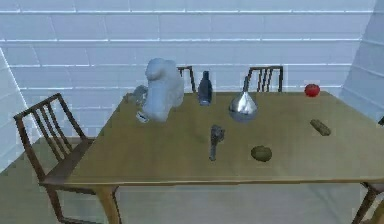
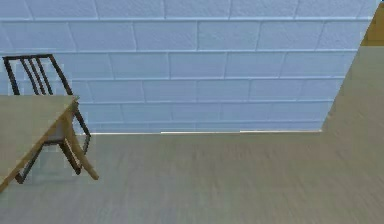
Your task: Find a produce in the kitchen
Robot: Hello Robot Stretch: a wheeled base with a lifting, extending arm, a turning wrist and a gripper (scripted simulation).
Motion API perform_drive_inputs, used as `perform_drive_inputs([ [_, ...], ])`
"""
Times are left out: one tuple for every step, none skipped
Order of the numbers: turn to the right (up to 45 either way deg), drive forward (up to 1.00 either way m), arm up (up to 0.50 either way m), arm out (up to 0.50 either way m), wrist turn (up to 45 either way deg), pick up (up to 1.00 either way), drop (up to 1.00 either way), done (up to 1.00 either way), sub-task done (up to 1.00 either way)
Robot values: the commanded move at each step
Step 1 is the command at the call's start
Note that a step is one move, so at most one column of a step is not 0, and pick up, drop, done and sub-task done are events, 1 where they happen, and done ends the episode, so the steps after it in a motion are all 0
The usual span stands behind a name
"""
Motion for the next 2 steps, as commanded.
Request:
perform_drive_inputs([
  [21.0,0.00,0.00,0.00,0.0,0.00,0.00,0.00,0.00],
  [0.0,0.00,0.00,0.00,0.0,0.00,0.00,1.00,0.00],
])
